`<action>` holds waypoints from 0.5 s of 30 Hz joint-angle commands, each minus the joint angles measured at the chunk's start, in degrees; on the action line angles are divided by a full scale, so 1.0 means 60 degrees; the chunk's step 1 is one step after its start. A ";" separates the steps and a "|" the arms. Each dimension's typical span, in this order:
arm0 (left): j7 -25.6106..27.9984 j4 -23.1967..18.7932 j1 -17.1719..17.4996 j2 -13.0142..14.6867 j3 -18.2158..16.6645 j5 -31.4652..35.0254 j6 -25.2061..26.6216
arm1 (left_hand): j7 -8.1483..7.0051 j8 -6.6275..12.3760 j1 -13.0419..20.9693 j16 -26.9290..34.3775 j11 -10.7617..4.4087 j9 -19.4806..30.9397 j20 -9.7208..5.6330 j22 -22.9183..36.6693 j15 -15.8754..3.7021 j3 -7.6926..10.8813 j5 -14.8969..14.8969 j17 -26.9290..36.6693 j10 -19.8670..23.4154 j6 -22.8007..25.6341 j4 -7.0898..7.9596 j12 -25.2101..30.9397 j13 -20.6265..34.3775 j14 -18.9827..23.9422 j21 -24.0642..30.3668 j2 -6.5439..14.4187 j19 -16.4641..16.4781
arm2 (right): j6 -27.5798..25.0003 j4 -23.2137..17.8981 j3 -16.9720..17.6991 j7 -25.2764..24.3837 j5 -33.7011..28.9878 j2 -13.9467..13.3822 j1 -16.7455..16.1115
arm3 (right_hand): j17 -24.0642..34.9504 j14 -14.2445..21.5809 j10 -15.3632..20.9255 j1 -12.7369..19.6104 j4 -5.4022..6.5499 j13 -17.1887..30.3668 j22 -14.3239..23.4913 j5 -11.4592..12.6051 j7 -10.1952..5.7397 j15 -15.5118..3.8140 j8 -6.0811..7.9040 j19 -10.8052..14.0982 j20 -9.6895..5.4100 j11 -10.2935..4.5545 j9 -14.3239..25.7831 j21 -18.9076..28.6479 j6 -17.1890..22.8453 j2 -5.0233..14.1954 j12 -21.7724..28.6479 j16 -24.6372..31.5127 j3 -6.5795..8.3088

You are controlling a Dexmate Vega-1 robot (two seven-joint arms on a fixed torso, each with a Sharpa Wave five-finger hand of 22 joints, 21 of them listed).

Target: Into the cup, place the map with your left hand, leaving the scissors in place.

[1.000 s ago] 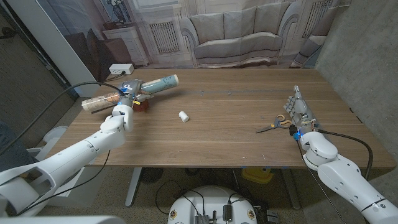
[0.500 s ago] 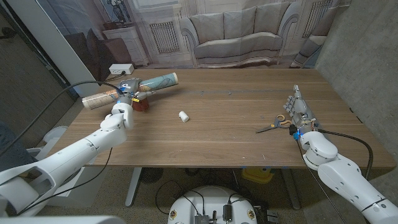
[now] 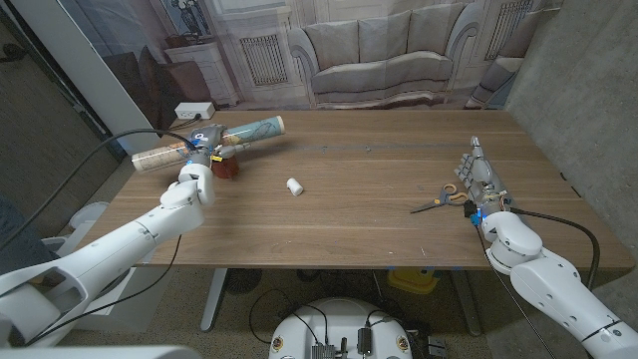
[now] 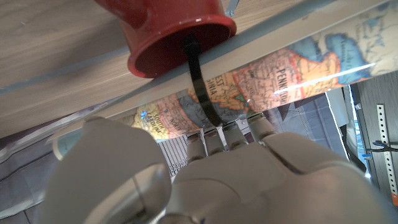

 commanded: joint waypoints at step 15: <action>0.0266 -0.0313 0.0185 0.0131 -0.0176 -0.0190 -0.0029 | 0.0015 0.0086 -0.0196 0.0064 -0.0002 0.0024 0.0025 0.0030 -0.0250 -0.0113 0.0096 0.0015 -0.0074 -0.0111 -0.0029 0.0083 -0.0006 -0.0068 0.0039 0.0011 -0.0102 | 0.0174 -0.0077 0.0033 -0.0037 -0.0102 0.0098 -0.0151 | 0.0054 0.0058 0.0103 0.0032 -0.0016 0.0035 0.0028 -0.0047 0.0017 -0.0006 0.0040 0.0065 0.0050 -0.0015 0.0009 0.0012 0.0077 0.0041 0.0023 -0.0032 -0.0085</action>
